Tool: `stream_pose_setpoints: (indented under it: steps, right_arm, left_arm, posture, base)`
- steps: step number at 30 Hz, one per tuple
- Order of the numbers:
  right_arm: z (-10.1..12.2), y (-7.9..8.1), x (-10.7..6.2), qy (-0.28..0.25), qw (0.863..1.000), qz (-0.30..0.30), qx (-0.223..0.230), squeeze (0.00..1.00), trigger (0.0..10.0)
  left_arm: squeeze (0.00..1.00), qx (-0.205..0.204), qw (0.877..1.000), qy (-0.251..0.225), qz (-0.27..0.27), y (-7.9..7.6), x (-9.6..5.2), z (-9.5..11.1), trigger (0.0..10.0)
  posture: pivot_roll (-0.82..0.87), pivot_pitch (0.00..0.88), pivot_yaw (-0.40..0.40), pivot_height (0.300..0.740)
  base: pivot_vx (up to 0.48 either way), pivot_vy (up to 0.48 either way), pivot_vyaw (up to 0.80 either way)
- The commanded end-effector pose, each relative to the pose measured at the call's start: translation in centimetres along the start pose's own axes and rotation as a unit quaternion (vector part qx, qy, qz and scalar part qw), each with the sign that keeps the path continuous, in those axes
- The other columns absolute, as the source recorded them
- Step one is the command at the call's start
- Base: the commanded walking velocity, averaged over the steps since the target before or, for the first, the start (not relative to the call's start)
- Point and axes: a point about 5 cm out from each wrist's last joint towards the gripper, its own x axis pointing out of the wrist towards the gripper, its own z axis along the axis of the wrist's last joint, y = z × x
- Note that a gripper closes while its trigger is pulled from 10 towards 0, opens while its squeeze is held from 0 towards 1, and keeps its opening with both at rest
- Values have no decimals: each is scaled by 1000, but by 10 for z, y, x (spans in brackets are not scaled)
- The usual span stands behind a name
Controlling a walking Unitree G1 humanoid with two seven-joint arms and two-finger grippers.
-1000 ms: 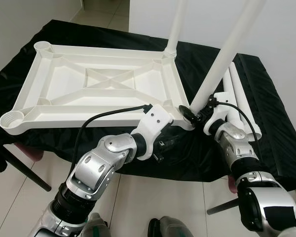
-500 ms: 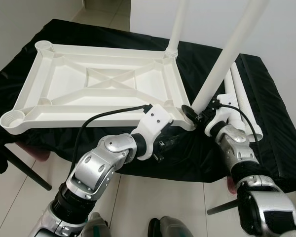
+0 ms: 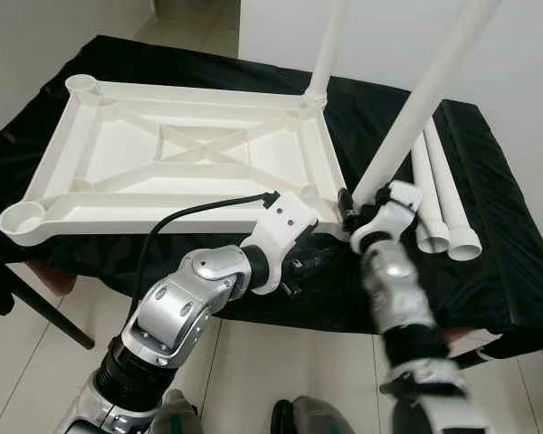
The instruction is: Building children table
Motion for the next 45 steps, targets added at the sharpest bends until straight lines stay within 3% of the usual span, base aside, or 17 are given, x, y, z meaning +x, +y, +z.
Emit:
stream_pose_setpoints:
  steps: [1,11,12,13,14,16,17,23,24,25,27,28,36,45]
  right_arm:
    - [-10,-3,-4,25,1000,-17,3,0,0]
    - [-5,-12,-3,33,999,-29,-11,0,0]
    - [-4,-12,-2,34,999,-24,-12,0,6314]
    - [-4,-12,-2,34,999,-24,-12,0,6314]
    - [-3,-11,-1,32,999,-7,-12,267,10000]
    - [-3,-11,-1,32,999,-7,-12,267,10000]
    - [-2,-10,0,30,999,16,-13,1000,10000]
    - [4,-8,1,22,998,59,-11,1000,10000]
    - [15,-11,2,8,991,134,-7,1000,10000]
    - [15,-11,2,8,991,134,-7,1000,10000]
    - [22,-16,4,5,981,193,-12,1000,10000]
    - [25,-20,6,6,975,219,-24,0,10000]
    - [29,-34,16,22,954,295,-45,0,10000]
    - [20,-43,25,53,946,312,-72,0,10000]
  left_arm:
    - [0,1,1000,4,17,1,0,0,10000]
    - [0,2,1000,4,16,2,1,0,10000]
    - [0,3,1000,4,16,2,1,0,10000]
    - [0,3,1000,4,16,2,1,0,10000]
    - [0,3,1000,4,16,2,1,0,10000]
    - [0,3,1000,4,16,2,1,0,10000]
    - [0,2,1000,4,16,2,1,0,10000]
    - [0,2,1000,4,16,2,1,0,10000]
    - [0,2,1000,5,15,1,1,-1,10000]
    - [0,2,1000,5,15,1,1,-1,10000]
    - [0,3,1000,5,15,1,1,-1,10000]
    - [0,3,1000,5,15,1,1,-1,10000]
    - [0,6,1000,5,13,2,1,0,10000]
    - [0,7,1000,4,14,2,1,0,10000]
  posture:
    - [-24,30,-82,740]
    - [-28,26,-78,740]
    - [-25,22,-79,740]
    - [-25,22,-79,740]
    - [-25,22,-80,740]
    - [-25,22,-80,740]
    - [-24,20,-80,740]
    - [-23,17,-81,740]
    - [-21,12,-81,740]
    - [-21,12,-81,740]
    - [-22,11,-80,740]
    - [-22,8,-79,740]
    - [-21,0,-75,740]
    - [-14,1,-78,740]
  base:
    - [0,0,0]
    - [0,0,0]
    - [0,0,0]
    - [0,0,0]
    - [0,0,0]
    - [0,0,0]
    - [0,0,0]
    - [0,0,0]
    - [0,0,0]
    - [0,0,0]
    - [0,0,0]
    - [0,0,0]
    - [0,0,0]
    - [0,0,0]
